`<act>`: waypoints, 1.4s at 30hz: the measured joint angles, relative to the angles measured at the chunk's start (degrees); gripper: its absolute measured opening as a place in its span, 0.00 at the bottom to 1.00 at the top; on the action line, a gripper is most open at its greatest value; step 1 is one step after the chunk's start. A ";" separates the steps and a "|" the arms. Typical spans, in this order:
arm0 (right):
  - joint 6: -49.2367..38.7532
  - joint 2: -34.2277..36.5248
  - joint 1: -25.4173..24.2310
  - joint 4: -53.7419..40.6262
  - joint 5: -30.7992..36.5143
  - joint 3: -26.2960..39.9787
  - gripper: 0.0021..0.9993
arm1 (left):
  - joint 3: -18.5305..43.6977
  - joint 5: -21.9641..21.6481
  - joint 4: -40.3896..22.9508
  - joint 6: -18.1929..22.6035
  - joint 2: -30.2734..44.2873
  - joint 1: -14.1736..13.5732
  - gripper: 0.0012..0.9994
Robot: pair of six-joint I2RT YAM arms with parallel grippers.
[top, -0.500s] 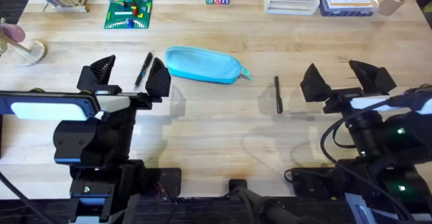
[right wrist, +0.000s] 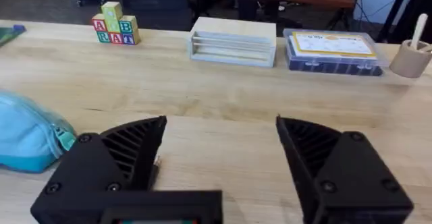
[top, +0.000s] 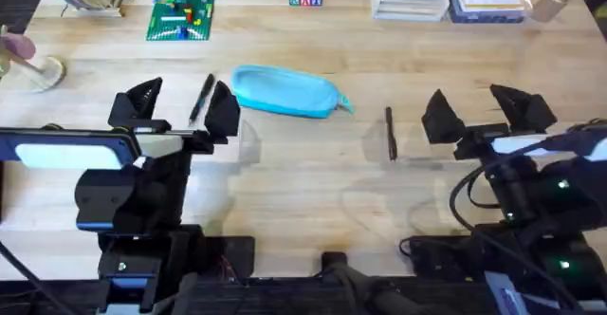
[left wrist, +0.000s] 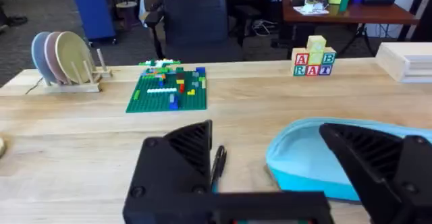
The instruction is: Unzip the bag, pick up the pens from the table one at a time and place them inside, then zip the bag closed.
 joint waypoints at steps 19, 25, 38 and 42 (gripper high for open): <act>3.85 0.00 0.00 -7.72 -0.24 6.18 1.00 | 9.52 -1.90 -11.48 0.02 -0.01 0.02 0.99; 3.91 0.06 0.02 -13.68 -0.24 13.66 1.00 | 16.72 -3.87 -18.26 0.02 0.00 0.02 0.99; 3.89 10.44 0.02 -15.96 -0.22 26.90 1.00 | 31.56 -6.01 -24.89 0.02 9.76 0.02 0.99; 3.91 17.24 0.02 -20.16 -0.22 32.21 1.00 | 36.08 -6.12 -28.03 0.02 16.26 0.02 0.99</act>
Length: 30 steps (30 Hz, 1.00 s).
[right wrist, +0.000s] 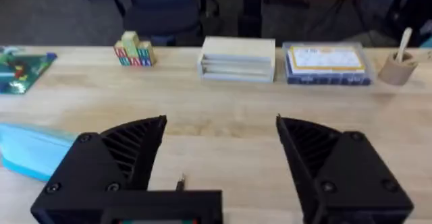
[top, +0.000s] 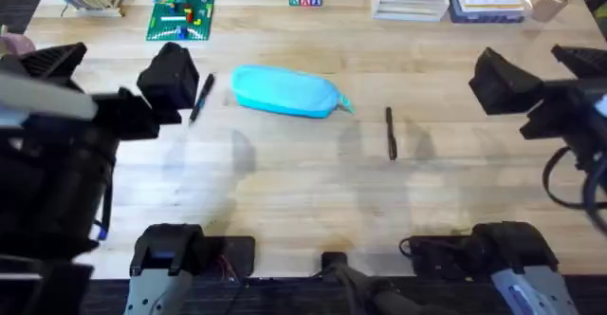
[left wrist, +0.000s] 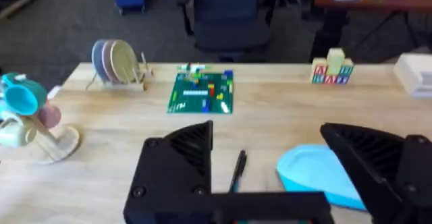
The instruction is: Unzip the bag, pick up the pens from the table one at a time and place them inside, then zip the bag closed.
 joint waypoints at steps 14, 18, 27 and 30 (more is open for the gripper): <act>0.00 23.97 0.00 -13.40 -0.02 15.04 1.00 | 18.39 -0.11 -13.46 0.02 28.10 0.00 0.99; 0.00 29.12 -0.02 -14.82 -0.10 17.55 1.00 | 22.58 -0.11 -14.84 0.02 35.07 0.00 0.99; 0.00 40.07 0.00 -20.99 -0.28 25.52 1.00 | 27.46 -0.11 -15.07 0.02 46.64 0.00 0.99; 0.00 43.38 0.00 -23.22 -0.42 27.70 1.00 | 27.46 -0.11 -15.05 0.02 48.36 0.00 0.99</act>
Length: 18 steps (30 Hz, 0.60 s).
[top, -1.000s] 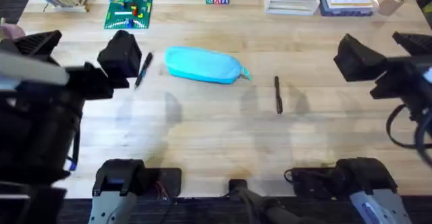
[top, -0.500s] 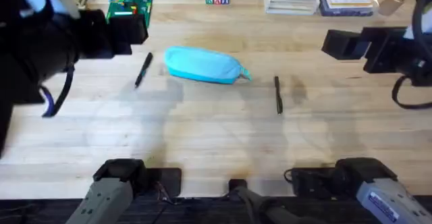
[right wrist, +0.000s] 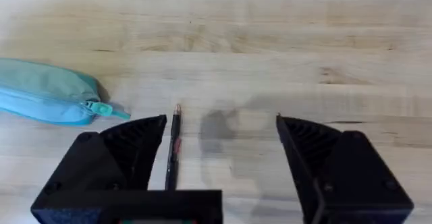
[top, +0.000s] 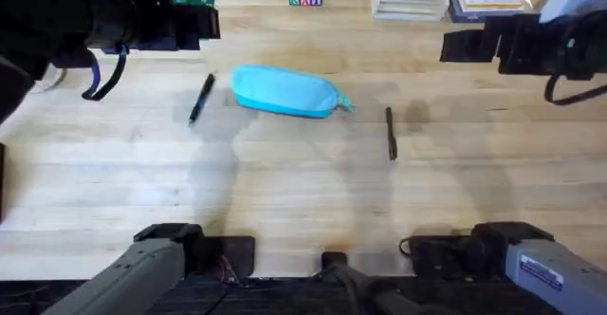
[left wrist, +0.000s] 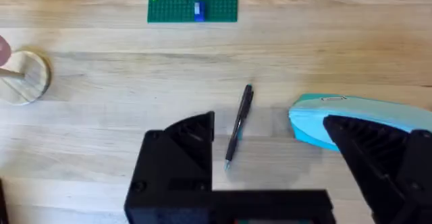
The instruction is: Unzip the bag, pick up the pens from the table one at a time and place them inside, then zip the bag closed.
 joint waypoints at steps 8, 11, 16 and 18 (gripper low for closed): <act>0.00 1.59 0.00 -0.02 0.00 0.00 1.00 | 0.00 0.00 0.00 0.00 0.21 0.00 0.99; 0.00 1.59 0.00 -0.03 0.00 0.00 1.00 | 0.00 0.00 -0.03 0.00 0.21 0.00 0.99; 0.00 1.59 0.00 -0.02 0.00 0.00 1.00 | 0.00 0.00 -2.00 0.00 0.21 0.00 0.99; 0.00 1.59 0.00 -0.02 0.00 0.00 1.00 | 0.00 0.00 -2.18 0.01 0.21 0.00 0.99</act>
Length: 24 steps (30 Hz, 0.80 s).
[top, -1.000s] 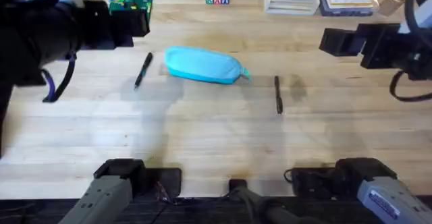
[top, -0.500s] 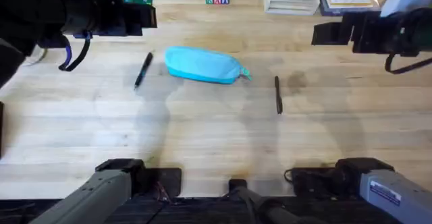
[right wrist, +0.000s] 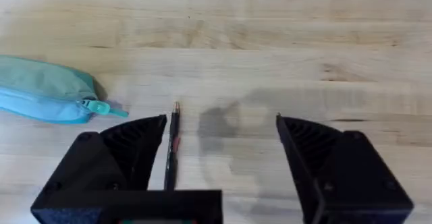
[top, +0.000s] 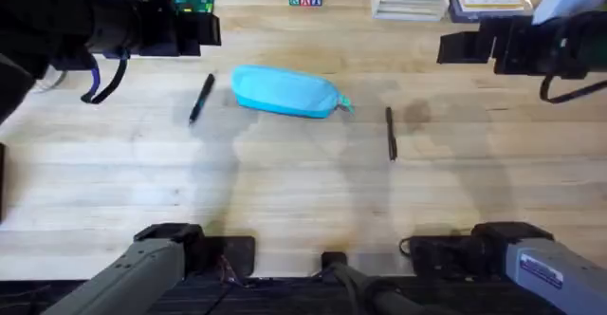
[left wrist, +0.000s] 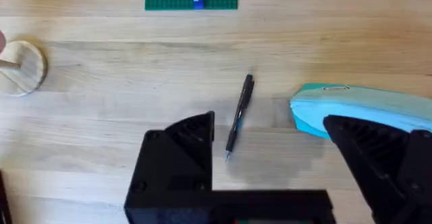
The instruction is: Unzip the bag, pick up the pens from the table one at a time and place them inside, then zip the bag closed.
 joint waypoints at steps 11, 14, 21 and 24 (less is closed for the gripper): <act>0.00 0.00 0.00 0.00 0.00 0.00 1.00 | 0.00 0.05 0.47 0.91 0.00 0.00 0.99; 0.00 0.00 0.00 0.00 0.00 0.00 1.00 | 0.00 2.35 0.27 4.69 0.00 0.42 0.99; 0.00 0.00 0.00 0.00 0.00 0.00 1.00 | 0.00 13.66 -0.23 17.10 0.00 5.76 0.99; 0.00 0.00 0.00 0.00 0.00 0.00 1.00 | 0.00 19.41 -0.23 22.18 0.00 8.99 0.99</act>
